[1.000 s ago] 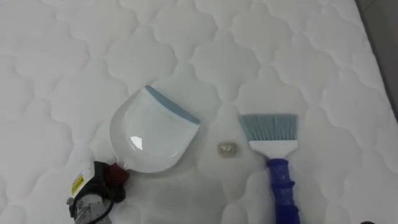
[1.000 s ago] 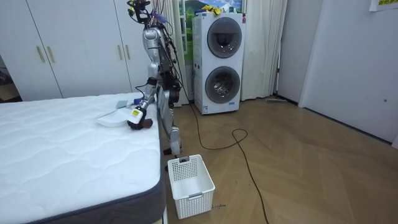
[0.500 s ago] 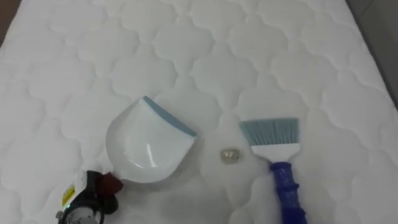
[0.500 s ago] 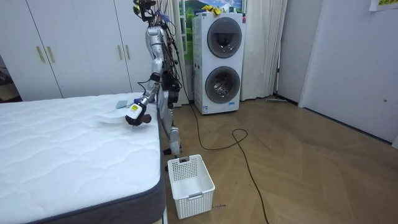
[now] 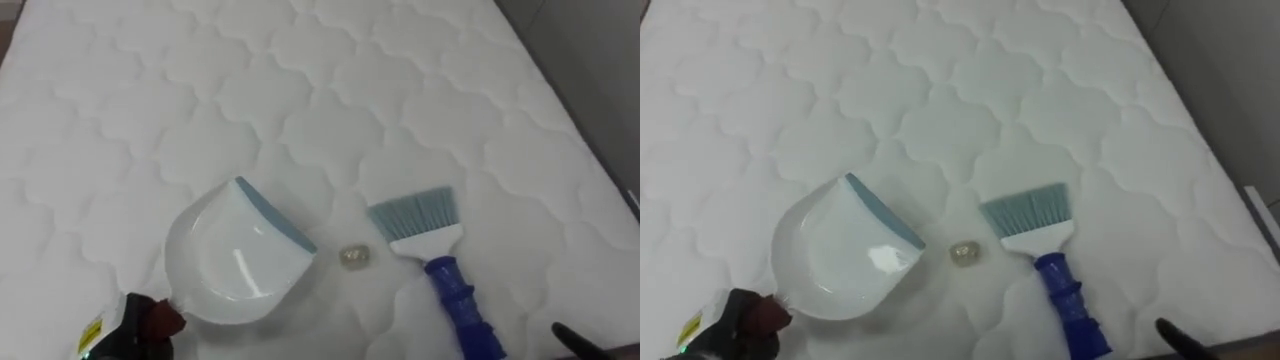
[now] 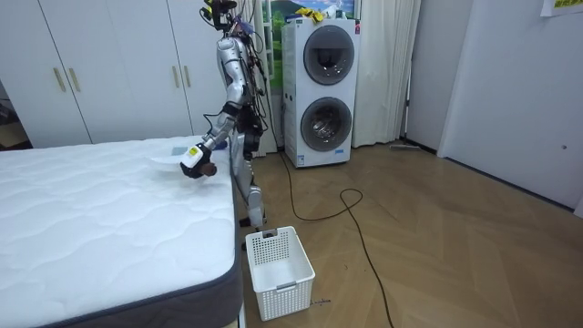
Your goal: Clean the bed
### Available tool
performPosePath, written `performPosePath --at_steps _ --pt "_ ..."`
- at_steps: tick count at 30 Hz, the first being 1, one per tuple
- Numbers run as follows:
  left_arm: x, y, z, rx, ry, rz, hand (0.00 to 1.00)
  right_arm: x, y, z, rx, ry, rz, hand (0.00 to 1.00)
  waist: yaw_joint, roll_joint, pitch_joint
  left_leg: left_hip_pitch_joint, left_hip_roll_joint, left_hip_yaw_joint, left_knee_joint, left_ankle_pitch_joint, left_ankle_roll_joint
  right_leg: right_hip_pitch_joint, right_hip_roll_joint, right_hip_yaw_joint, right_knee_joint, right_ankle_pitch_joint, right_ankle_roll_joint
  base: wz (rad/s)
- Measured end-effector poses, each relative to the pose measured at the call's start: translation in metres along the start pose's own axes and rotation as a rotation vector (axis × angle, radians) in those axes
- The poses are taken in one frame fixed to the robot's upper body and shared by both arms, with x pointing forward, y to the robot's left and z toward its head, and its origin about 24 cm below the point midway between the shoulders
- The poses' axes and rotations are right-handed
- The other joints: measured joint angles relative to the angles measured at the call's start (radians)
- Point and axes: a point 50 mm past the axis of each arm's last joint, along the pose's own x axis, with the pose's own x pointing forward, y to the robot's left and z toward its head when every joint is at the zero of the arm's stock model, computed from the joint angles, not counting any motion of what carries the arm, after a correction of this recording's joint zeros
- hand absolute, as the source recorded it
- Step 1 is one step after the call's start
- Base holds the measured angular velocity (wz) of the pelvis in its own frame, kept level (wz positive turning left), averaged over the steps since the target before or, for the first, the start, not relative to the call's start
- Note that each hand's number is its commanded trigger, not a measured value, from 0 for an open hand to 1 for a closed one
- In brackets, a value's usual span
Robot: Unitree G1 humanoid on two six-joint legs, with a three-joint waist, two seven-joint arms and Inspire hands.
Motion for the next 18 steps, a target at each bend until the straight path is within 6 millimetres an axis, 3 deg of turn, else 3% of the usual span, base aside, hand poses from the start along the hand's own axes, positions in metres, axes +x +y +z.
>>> performPosePath --at_steps 13,18 --pt "-0.013 -0.022 -0.015 -0.001 0.068 -0.329 1.0 -0.027 0.055 0.085 0.101 -0.378 0.033 0.0 0.004 0.001 0.0 -0.008 0.0 0.024 -0.001 -0.004 0.001 -0.029 0.001 0.022 0.021 -0.006 0.001 -0.05" --pt "-0.016 -0.026 -0.02 -0.024 0.096 -0.393 1.0 -0.039 0.069 0.099 -0.007 -0.521 0.065 0.0 0.015 0.002 -0.0013 -0.02 -0.001 0.026 0.002 -0.004 0.001 -0.044 0.001 0.024 0.022 -0.01 0.002 0.0"
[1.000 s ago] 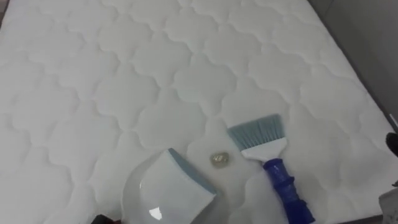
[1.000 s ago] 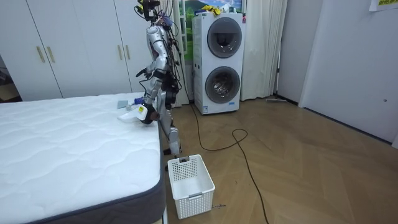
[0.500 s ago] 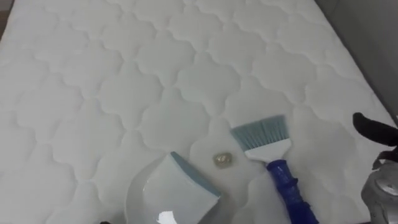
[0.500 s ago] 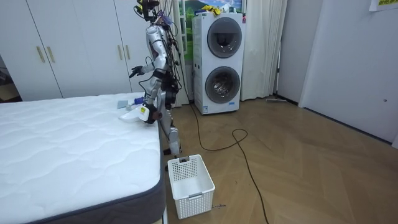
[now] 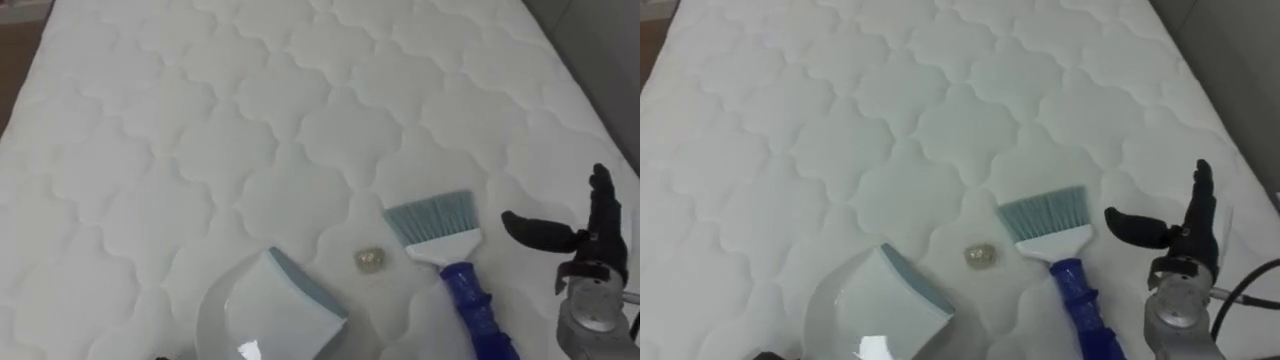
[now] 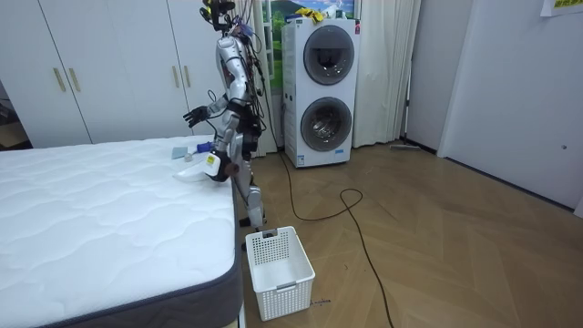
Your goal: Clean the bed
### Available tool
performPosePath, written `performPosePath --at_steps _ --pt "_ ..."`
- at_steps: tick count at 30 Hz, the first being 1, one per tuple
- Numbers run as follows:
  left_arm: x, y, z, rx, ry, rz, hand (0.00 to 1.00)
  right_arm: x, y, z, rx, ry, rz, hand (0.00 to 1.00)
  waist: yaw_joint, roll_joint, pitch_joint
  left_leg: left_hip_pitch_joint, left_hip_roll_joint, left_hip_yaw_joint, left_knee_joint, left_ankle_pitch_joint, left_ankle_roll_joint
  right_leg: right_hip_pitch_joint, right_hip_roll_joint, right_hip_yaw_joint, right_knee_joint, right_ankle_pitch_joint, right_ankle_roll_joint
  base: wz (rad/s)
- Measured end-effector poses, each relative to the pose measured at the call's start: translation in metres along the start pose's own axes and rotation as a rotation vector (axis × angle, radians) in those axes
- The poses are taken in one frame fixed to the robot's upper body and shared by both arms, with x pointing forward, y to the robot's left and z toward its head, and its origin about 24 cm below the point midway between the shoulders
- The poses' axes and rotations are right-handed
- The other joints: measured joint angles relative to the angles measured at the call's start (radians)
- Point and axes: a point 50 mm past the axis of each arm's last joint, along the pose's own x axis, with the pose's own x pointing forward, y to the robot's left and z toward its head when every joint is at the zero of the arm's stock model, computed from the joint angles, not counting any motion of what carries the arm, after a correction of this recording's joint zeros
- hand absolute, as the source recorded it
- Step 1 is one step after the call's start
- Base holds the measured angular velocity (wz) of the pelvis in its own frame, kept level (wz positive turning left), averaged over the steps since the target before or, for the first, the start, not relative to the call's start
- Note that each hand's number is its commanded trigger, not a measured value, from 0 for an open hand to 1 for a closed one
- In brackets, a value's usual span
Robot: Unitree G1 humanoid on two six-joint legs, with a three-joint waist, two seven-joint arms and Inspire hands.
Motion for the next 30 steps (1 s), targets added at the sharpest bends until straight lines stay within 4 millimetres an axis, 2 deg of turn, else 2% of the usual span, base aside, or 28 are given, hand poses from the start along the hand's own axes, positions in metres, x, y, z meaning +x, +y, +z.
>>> performPosePath --at_steps 15,22,25,29,30 --pt "0.004 0.012 0.01 0.16 -0.009 0.162 1.0 -0.006 0.015 -0.013 -0.059 0.058 0.144 0.0 0.017 -0.004 0.0062 -0.005 0.001 -0.006 -0.002 0.0 0.0 0.002 0.002 -0.003 -0.012 0.001 -0.001 0.0" --pt "0.008 0.021 0.02 0.218 -0.02 0.216 1.0 -0.009 0.014 -0.026 -0.091 0.116 0.167 0.0 0.006 -0.002 0.0055 -0.034 -0.001 -0.019 0.012 0.0 0.0 -0.016 -0.003 -0.017 -0.007 0.001 -0.001 0.07" --pt "0.009 0.024 0.023 0.219 -0.026 0.226 1.0 -0.009 0.014 -0.027 -0.103 0.118 0.18 0.0 0.002 0.004 0.0024 -0.052 -0.001 -0.024 0.018 0.0 0.0 -0.029 -0.003 -0.024 -0.008 0.002 -0.002 0.04" --pt "0.01 0.025 0.029 0.24 -0.048 0.252 1.0 -0.01 0.017 -0.031 -0.15 0.127 0.213 0.0 0.006 0.015 0.0055 -0.058 0.0 -0.025 0.018 0.0 0.0 -0.035 -0.002 -0.025 -0.011 0.002 -0.002 0.0" --pt "0.011 0.025 0.032 0.248 -0.056 0.257 1.0 -0.011 0.019 -0.031 -0.152 0.126 0.231 0.0 0.007 0.02 0.0038 -0.068 0.0 -0.025 0.019 0.0 0.0 -0.045 -0.002 -0.025 -0.009 0.002 -0.003 0.0"
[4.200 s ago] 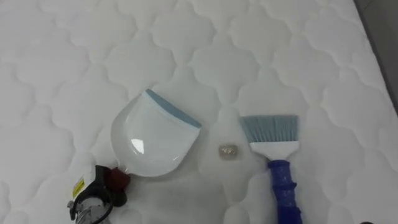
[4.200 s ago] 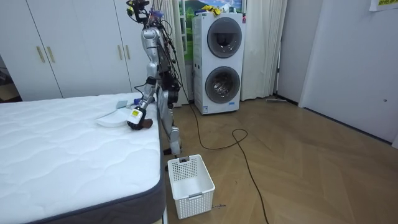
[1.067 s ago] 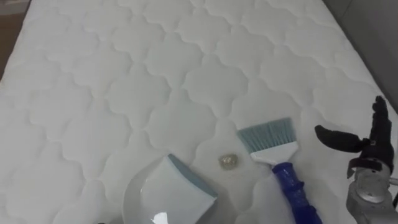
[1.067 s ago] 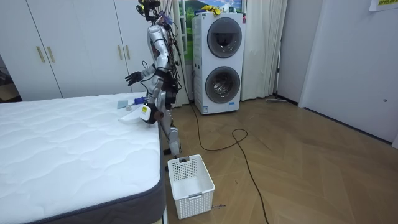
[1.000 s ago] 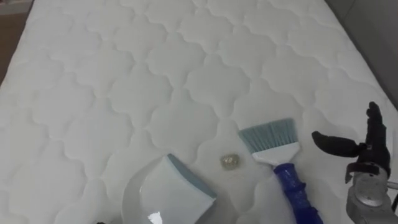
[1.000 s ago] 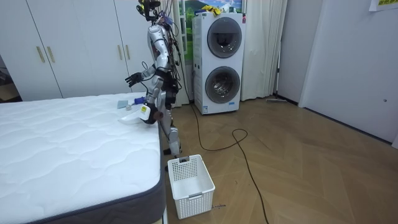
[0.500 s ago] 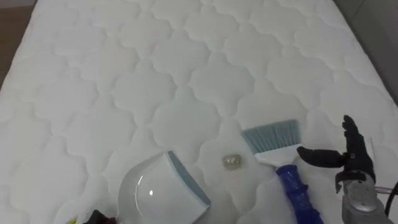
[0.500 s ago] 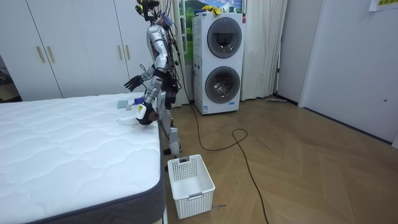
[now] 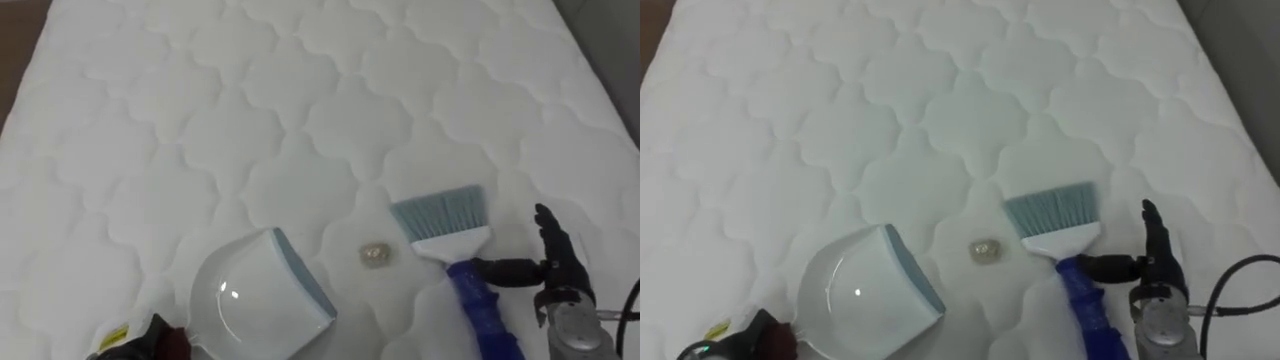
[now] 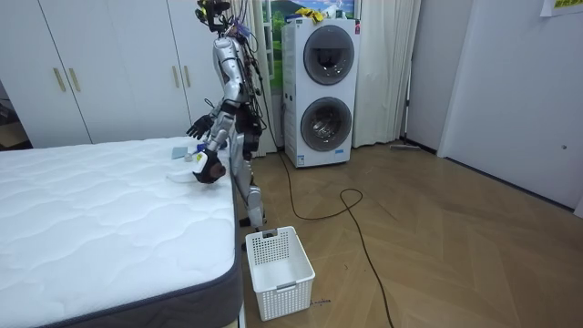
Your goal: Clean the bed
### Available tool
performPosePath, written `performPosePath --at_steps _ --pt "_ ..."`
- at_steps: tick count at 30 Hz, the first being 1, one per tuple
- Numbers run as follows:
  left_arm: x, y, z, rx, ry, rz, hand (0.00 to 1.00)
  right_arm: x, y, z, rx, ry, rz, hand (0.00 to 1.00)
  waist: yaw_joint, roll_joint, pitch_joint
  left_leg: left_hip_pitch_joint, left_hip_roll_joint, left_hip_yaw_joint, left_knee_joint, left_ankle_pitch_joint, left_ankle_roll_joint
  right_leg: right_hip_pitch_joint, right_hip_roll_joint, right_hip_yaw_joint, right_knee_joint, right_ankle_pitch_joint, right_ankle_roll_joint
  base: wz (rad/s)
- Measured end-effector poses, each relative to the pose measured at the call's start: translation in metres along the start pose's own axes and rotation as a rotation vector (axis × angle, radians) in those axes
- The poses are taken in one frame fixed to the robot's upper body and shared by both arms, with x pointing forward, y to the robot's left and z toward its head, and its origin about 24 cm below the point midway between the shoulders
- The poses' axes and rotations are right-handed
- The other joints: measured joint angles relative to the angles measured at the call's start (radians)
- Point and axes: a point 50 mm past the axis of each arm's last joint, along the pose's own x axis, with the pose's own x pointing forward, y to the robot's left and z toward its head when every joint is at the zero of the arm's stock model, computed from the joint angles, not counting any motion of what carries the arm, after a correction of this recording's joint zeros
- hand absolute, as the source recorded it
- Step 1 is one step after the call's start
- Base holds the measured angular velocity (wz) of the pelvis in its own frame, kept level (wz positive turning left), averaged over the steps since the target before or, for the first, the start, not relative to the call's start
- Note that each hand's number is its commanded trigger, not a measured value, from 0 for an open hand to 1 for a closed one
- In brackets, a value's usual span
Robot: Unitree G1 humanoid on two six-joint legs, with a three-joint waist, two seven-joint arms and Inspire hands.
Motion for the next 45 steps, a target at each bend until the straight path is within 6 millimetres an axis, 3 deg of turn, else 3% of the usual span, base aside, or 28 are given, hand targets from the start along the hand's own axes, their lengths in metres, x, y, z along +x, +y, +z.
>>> performPosePath --at_steps 5,16,35,45 --pt "0.006 0.005 0.008 0.028 -0.018 0.0 1.0 0.0 0.012 -0.003 -0.08 0.008 0.087 0.0 0.021 0.012 0.0044 -0.003 0.002 0.002 -0.002 0.0 0.0 -0.006 0.002 0.006 0.0 0.002 -0.002 -0.01" --pt "0.007 0.002 0.013 0.034 -0.028 -0.007 1.0 -0.001 0.021 -0.011 -0.151 0.033 0.122 0.0 0.016 0.011 0.0074 -0.006 0.001 0.0 -0.002 0.0 0.0 -0.008 -0.008 0.0 0.005 0.0 0.0 0.0" --pt "0.007 0.003 0.014 0.035 -0.032 0.006 1.0 -0.002 0.023 -0.013 -0.225 0.025 0.171 0.0 -0.01 0.014 0.0056 -0.01 -0.002 -0.004 -0.002 0.0 0.0 -0.007 -0.009 -0.005 -0.002 0.001 0.001 0.0" --pt "0.007 0.0 0.015 0.032 -0.036 0.003 1.0 -0.011 0.025 -0.033 -0.242 0.076 0.165 0.0 -0.014 0.021 0.0012 -0.011 -0.002 -0.007 0.001 0.0 0.0 -0.003 -0.009 -0.011 -0.003 0.001 0.001 0.01"
